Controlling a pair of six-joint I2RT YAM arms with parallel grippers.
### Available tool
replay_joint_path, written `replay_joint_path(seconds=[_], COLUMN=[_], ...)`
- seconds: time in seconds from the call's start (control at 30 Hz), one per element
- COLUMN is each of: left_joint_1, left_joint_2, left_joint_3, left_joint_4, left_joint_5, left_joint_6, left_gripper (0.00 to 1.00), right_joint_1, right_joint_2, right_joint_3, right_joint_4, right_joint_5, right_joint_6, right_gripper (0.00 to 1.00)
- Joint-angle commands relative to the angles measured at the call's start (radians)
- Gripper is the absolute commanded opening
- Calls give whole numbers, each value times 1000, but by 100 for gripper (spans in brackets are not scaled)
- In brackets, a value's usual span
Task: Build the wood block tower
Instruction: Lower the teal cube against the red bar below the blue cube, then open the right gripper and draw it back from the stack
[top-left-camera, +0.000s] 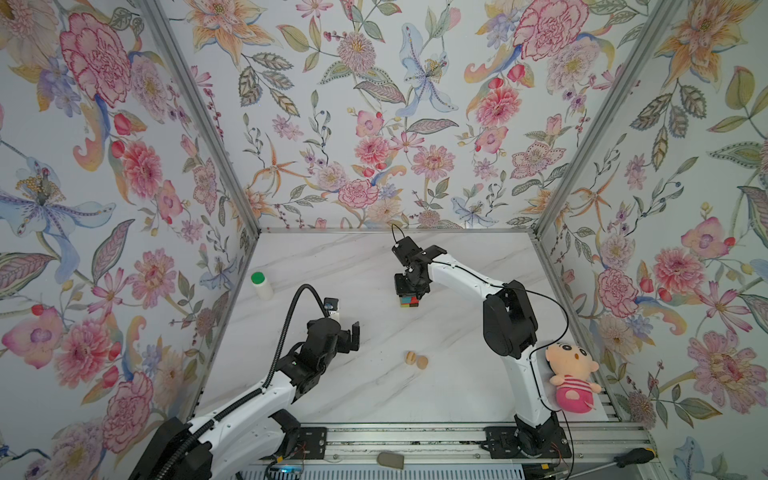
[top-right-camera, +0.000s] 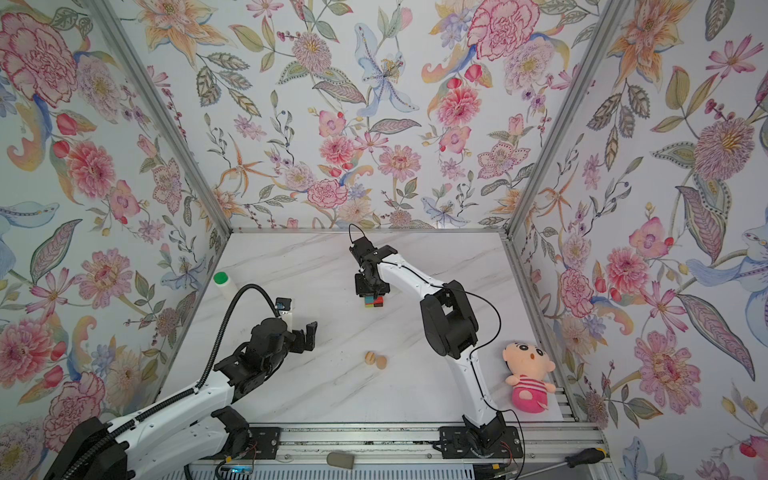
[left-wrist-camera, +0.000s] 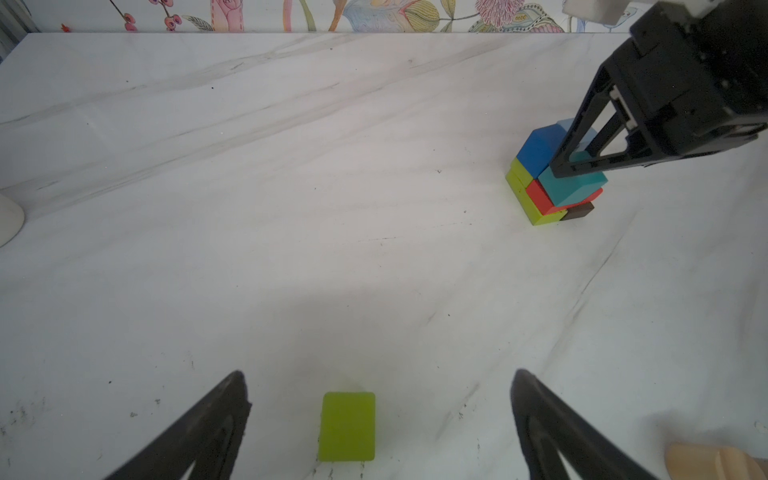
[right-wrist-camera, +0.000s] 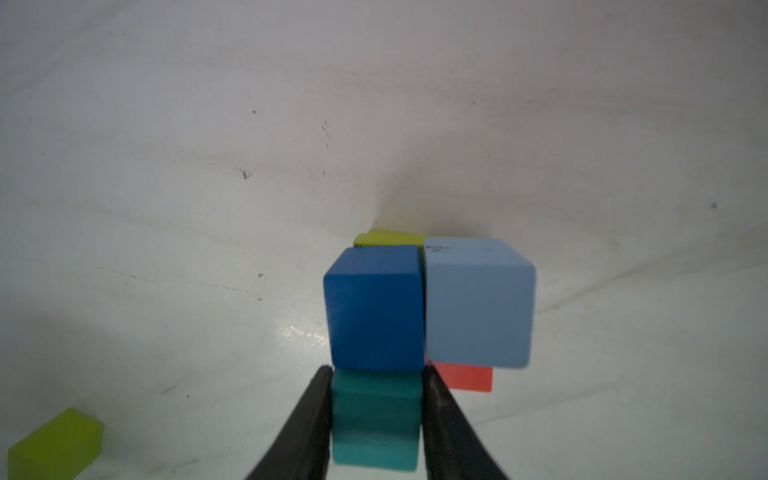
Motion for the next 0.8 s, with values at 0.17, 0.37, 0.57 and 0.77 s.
replay_joint_path(seconds=[0.17,0.37,0.57,0.77], left_joint_1=[14,16,15,16], left_joint_2=[-14,-17,-23,-40], left_joint_3=[14,16,20,23], left_joint_4=[11,9,3,-5], left_joint_5=[1,0,-1,-1], left_joint_6=[15,14,14,11], left_gripper=[99,99,99,99], right_joint_1=[-5,-4,-5,-6], right_joint_2=[13,-1,-35,-77], right_joint_3=[29,27,14,1], right_joint_4=[-27,-28,-27,-28], right_joint_5=[-11,-18,-11,-5], right_joint_6=[-10,-11,-12,-14], right_gripper=[42,45,52,55])
